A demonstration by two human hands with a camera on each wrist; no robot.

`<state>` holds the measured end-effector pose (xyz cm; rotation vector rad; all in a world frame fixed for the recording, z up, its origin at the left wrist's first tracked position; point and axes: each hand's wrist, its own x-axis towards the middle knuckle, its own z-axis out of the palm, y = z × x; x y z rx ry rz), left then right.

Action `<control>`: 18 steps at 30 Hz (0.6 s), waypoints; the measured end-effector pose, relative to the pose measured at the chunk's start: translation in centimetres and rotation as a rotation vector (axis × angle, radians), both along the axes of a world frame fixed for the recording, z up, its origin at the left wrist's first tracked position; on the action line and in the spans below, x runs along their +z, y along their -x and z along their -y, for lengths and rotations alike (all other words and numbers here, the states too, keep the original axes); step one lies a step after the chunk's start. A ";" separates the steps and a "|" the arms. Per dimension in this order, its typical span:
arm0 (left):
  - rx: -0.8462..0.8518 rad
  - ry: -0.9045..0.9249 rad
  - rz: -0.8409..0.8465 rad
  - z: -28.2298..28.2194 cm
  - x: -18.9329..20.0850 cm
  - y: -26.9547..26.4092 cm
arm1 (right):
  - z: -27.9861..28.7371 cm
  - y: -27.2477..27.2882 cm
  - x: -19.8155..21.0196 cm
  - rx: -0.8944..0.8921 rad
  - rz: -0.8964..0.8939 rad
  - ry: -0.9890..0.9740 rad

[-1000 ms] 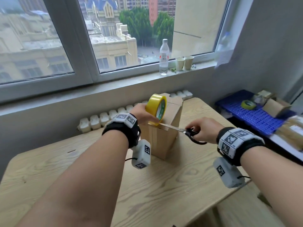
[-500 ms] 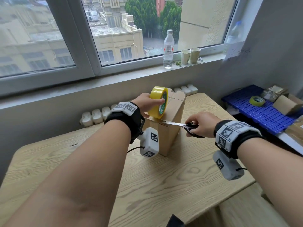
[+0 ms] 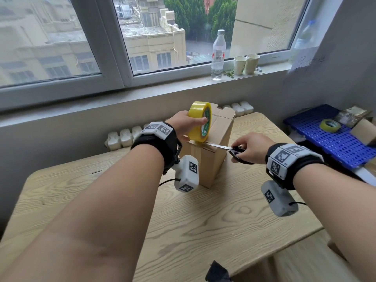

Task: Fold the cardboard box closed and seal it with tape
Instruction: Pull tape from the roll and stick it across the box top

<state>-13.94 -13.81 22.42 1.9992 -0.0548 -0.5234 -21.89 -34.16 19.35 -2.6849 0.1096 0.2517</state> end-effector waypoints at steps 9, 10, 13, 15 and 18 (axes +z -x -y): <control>-0.036 0.132 -0.089 -0.2 -0.6 -0.1 | -0.3 -1.4 -0.6 0.034 0.009 0.015; -0.032 0.159 -0.115 -0.2 -0.8 -0.1 | -0.2 -1.4 -0.6 0.029 0.007 0.005; -0.038 0.211 -0.170 0.0 -1.0 0.0 | -0.1 -1.5 -0.8 0.033 0.002 0.000; -0.044 0.224 -0.176 0.2 -1.0 0.1 | 0.0 -1.5 -0.8 0.038 0.007 0.011; -0.043 0.243 -0.151 0.2 -1.4 0.0 | 0.2 -1.5 -0.7 0.037 0.011 0.018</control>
